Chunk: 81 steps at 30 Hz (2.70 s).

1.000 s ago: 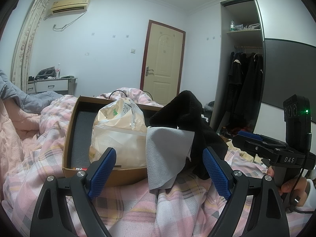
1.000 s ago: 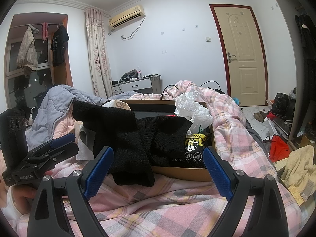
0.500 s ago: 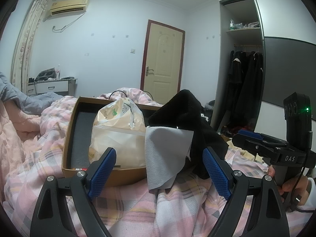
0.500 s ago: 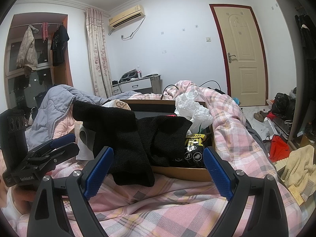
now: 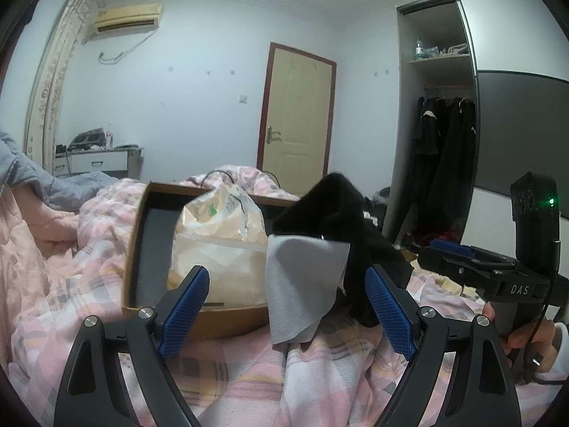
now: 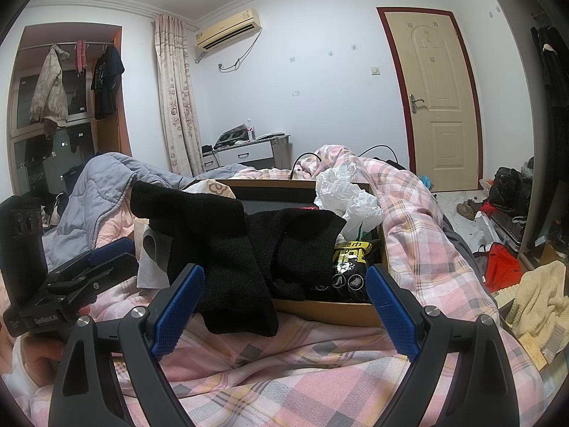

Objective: Organize soft objects

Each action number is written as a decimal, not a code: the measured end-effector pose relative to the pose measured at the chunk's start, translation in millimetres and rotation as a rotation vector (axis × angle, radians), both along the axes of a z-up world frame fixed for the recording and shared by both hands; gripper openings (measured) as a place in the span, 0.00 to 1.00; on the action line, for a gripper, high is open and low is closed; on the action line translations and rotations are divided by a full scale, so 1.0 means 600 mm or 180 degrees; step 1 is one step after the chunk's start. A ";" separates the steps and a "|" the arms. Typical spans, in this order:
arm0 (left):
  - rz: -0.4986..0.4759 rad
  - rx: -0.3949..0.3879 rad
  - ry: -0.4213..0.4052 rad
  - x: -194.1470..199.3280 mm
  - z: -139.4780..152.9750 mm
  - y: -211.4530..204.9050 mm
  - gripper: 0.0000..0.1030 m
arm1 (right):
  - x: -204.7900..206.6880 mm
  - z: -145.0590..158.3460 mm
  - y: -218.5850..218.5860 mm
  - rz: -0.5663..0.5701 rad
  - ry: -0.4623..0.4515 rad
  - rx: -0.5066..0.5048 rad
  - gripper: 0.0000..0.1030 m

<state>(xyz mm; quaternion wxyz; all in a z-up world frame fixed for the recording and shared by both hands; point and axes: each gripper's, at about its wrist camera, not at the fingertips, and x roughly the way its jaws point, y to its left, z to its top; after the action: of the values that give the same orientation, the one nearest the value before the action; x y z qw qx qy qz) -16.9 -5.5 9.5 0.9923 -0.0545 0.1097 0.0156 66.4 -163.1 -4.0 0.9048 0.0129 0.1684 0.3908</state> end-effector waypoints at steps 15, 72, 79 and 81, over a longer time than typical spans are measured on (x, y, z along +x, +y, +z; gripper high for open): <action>0.0270 0.0343 0.0464 0.085 0.039 0.007 0.85 | -0.008 0.005 0.001 -0.0014 -0.0037 0.0060 0.89; -0.0749 0.0344 0.0360 -0.097 0.065 -0.056 0.12 | -0.010 0.004 -0.007 -0.0038 -0.0106 0.0150 0.89; -0.0647 -0.0092 -0.0063 -0.141 0.106 -0.004 0.95 | -0.009 0.003 -0.007 -0.0039 -0.0096 0.0166 0.89; -0.0595 -0.0222 -0.0165 -0.149 0.112 0.013 0.99 | -0.009 0.003 -0.007 -0.0040 -0.0096 0.0164 0.89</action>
<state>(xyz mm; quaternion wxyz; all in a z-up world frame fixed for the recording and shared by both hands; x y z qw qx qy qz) -106.5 2.6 76.8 0.9895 -0.0790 0.0891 -0.0824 61.2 -167.0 -2.2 0.9091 0.0314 0.1444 0.3895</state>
